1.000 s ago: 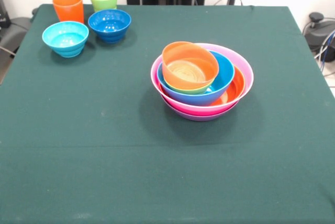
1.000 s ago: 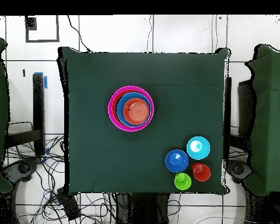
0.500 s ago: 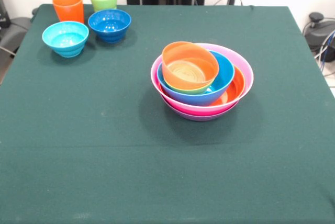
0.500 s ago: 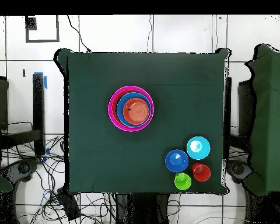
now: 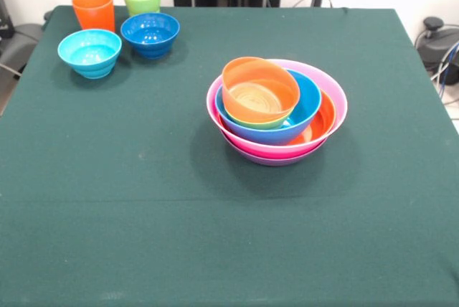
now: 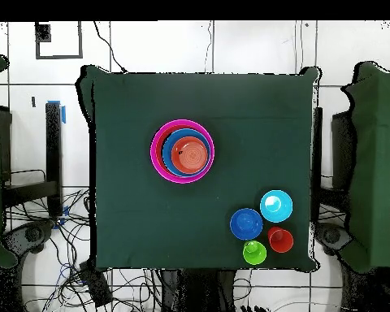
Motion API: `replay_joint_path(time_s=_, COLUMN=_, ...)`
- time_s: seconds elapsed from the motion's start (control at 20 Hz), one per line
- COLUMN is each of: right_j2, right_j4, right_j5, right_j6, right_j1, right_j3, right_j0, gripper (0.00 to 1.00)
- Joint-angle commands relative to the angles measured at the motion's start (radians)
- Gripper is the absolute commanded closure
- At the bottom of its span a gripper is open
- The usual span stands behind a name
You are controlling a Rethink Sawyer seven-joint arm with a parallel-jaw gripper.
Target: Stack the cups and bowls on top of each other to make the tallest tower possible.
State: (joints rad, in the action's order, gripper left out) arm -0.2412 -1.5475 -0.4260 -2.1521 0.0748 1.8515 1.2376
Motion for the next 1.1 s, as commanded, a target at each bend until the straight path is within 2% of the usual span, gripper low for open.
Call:
replay_joint_path(time_s=0.05, right_j2=0.186, right_j4=-0.067, right_j5=-0.042, right_j6=0.034, right_j1=-0.129, right_j3=-0.217, right_j0=-0.067, gripper=0.0)
replay_joint_path(time_s=0.35, right_j2=0.195, right_j4=-0.119, right_j5=-0.074, right_j6=-0.017, right_j1=-0.146, right_j3=-0.249, right_j0=-0.097, gripper=0.0)
replay_joint_path(time_s=0.75, right_j2=0.186, right_j4=-0.069, right_j5=-0.087, right_j6=0.014, right_j1=-0.144, right_j3=-0.236, right_j0=-0.094, gripper=0.0)
replay_joint_path(time_s=1.1, right_j2=0.183, right_j4=-0.063, right_j5=-0.09, right_j6=0.02, right_j1=-0.147, right_j3=-0.237, right_j0=-0.093, gripper=0.0)
